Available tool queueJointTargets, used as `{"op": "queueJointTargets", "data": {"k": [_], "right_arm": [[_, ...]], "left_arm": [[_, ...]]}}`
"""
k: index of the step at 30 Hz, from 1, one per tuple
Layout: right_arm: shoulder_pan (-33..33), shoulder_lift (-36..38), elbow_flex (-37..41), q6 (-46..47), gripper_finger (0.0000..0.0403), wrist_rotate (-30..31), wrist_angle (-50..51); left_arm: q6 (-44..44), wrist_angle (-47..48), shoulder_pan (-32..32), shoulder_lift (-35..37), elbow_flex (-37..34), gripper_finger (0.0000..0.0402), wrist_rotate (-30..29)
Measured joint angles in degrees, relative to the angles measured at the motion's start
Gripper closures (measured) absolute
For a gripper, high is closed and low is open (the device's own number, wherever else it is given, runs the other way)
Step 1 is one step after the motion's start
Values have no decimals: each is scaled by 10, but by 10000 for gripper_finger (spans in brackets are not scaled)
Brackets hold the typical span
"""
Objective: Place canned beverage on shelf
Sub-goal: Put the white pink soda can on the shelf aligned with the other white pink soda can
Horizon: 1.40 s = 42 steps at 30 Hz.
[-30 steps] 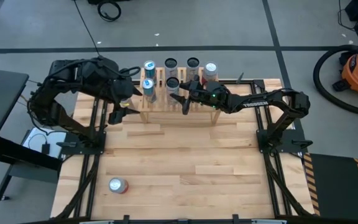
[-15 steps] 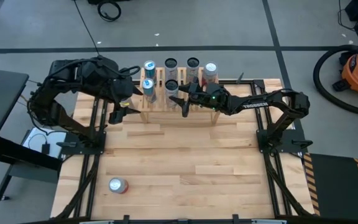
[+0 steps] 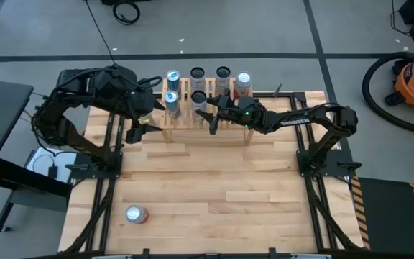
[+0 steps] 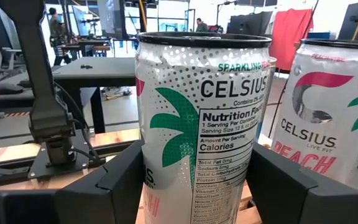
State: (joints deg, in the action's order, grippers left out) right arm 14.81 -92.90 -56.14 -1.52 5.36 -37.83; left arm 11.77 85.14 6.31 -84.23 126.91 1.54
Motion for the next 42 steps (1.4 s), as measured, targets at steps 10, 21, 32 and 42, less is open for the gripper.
{"op": "queueJointTargets", "data": {"k": [10,21,32,42], "right_arm": [[12,0,0,0,139,-30,5],[33,-15,-3,15,117,-54,-15],[33,-16,-2,9,115,-75,-19],[33,-16,-2,-1,112,-79,-16]], "left_arm": [[-6,-1,0,0,0,88,0],[-6,-1,0,0,0,88,0],[-6,-4,0,0,0,88,0],[-5,-5,0,0,0,88,0]]}}
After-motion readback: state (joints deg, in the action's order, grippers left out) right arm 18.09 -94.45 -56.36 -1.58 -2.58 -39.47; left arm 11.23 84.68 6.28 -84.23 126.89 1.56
